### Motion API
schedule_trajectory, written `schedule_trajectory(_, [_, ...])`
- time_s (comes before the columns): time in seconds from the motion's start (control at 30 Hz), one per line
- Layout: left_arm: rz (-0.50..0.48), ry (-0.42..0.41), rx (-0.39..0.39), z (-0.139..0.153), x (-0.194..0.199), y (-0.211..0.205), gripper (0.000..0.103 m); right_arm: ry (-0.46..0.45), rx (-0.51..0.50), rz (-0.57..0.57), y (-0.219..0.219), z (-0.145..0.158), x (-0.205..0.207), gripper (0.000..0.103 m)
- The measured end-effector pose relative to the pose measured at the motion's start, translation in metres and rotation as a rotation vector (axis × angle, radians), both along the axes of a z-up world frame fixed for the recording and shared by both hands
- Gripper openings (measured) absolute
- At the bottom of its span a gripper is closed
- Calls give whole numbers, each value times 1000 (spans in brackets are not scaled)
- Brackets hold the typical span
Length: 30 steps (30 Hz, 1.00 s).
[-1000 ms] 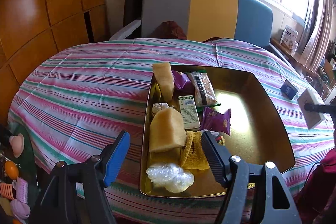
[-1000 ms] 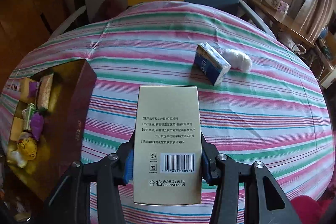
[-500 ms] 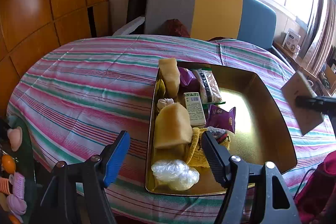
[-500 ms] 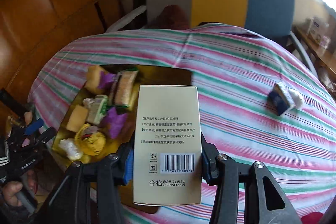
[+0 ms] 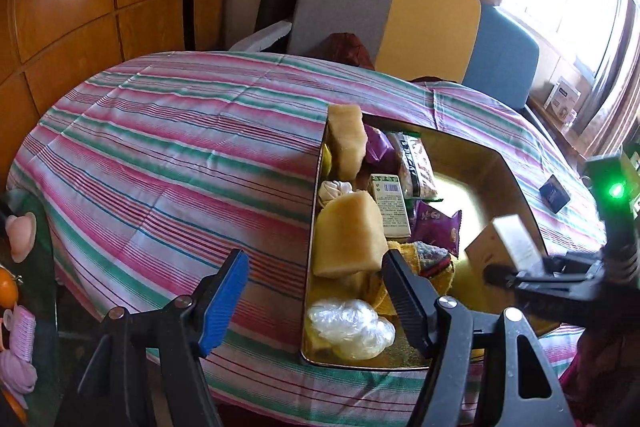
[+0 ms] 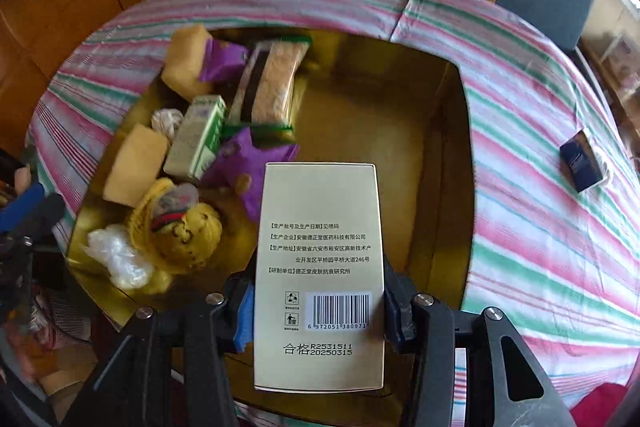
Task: Organize objects
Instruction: 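Carry the cream box into the tray and open the right tool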
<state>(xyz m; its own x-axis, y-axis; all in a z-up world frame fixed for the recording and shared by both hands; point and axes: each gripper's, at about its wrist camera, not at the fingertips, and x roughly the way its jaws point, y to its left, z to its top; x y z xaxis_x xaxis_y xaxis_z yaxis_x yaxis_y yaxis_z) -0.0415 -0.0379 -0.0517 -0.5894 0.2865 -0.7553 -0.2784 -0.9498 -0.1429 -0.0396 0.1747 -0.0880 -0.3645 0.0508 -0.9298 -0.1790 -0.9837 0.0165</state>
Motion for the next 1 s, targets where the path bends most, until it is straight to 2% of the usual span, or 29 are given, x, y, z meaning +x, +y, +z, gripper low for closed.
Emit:
schedule_trajectory(0.03, [-2,2,0,0,0,0,70,-9,-17,-4,-1,-4,0,52])
schedule_trajectory(0.13, [-4,5,-3,0,-1,0,70,4,-156,10,-5,-10,0,54])
schedule_trajectory(0.17, [-6,5,-7,-1,-1,1,70,13,-189,16,-7,-11,1,60])
schedule_trajectory(0.27, [-10,11,-17,0,0,2,70,34,-227,33,-11,-11,2,67])
schedule_trajectory(0.63, [-24,42,-56,7,7,10,70,95,-259,20,2,4,17,73])
schedule_trajectory(1.0, [-59,57,-78,12,14,23,70,208,-165,23,8,31,26,77])
